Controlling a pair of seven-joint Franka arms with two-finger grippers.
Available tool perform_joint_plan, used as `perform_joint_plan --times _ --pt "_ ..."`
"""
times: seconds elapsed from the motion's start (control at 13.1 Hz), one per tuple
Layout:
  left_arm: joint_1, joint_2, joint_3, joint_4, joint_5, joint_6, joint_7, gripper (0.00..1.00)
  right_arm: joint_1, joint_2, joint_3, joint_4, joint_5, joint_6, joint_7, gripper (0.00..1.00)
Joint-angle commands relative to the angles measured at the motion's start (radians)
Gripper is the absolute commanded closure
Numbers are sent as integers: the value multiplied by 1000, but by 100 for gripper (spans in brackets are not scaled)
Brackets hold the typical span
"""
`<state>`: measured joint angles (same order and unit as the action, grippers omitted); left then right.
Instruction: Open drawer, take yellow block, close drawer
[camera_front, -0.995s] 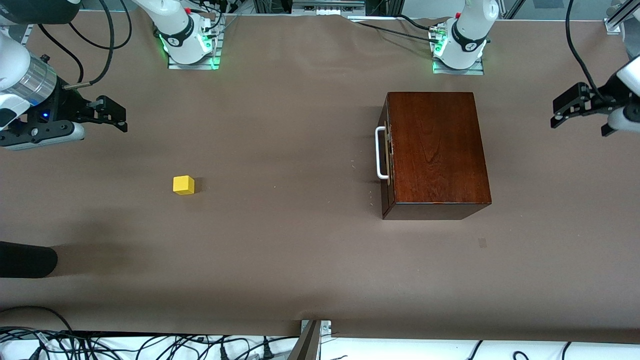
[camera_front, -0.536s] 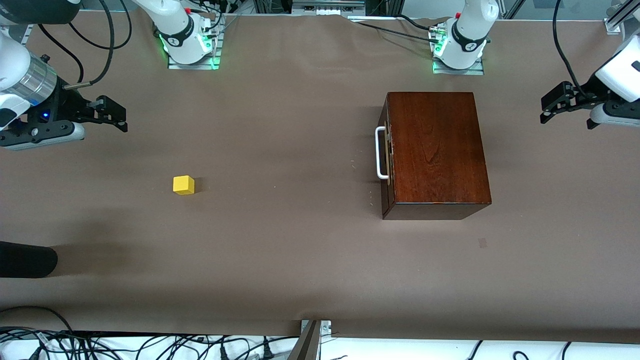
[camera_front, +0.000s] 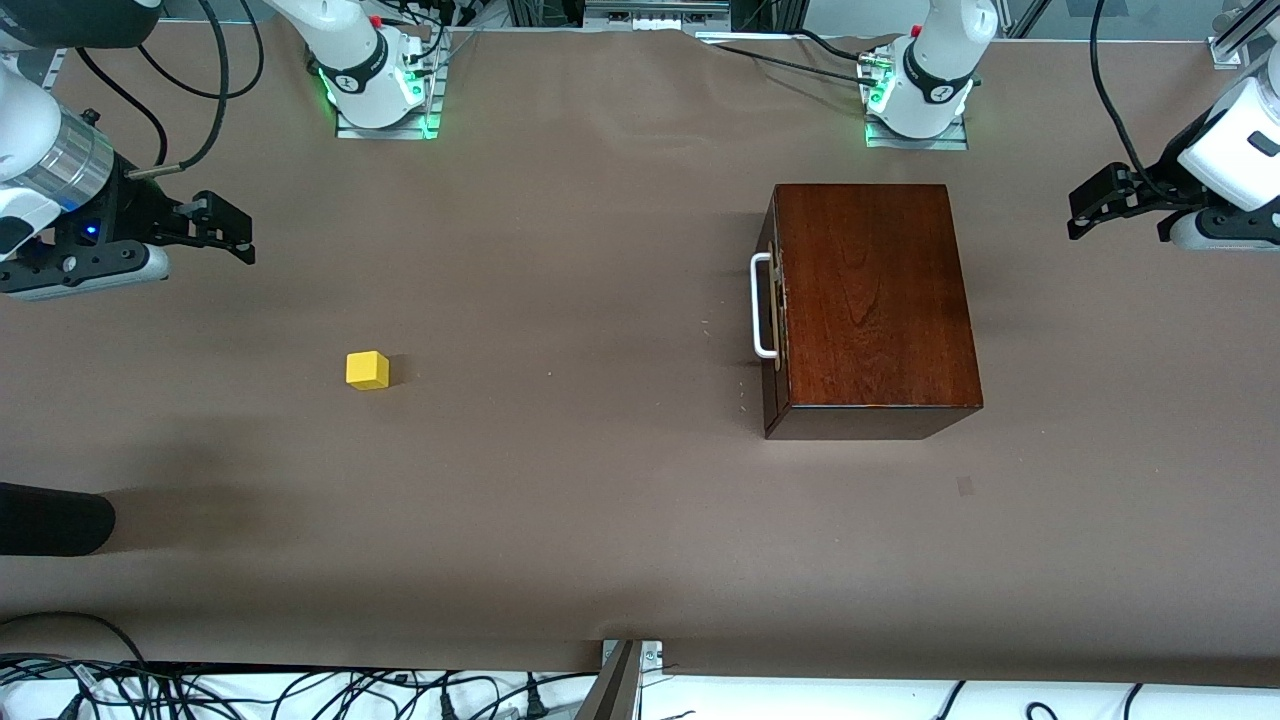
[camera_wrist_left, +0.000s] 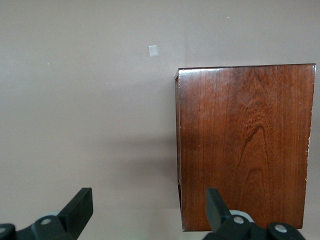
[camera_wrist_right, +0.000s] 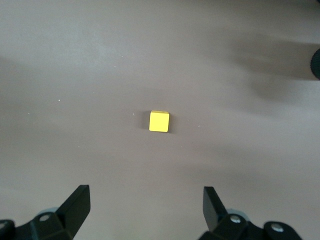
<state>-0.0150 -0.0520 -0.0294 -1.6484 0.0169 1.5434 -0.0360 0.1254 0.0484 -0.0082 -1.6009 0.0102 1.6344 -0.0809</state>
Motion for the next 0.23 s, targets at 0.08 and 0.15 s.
perform_joint_plan --times 0.08,0.15 --pt "-6 26 2 41 -14 -22 -15 0 -7 2 7 16 -4 -18 -13 0" --pt "-8 27 2 51 -14 -22 -16 0 -6 2 7 16 -4 -18 -13 0"
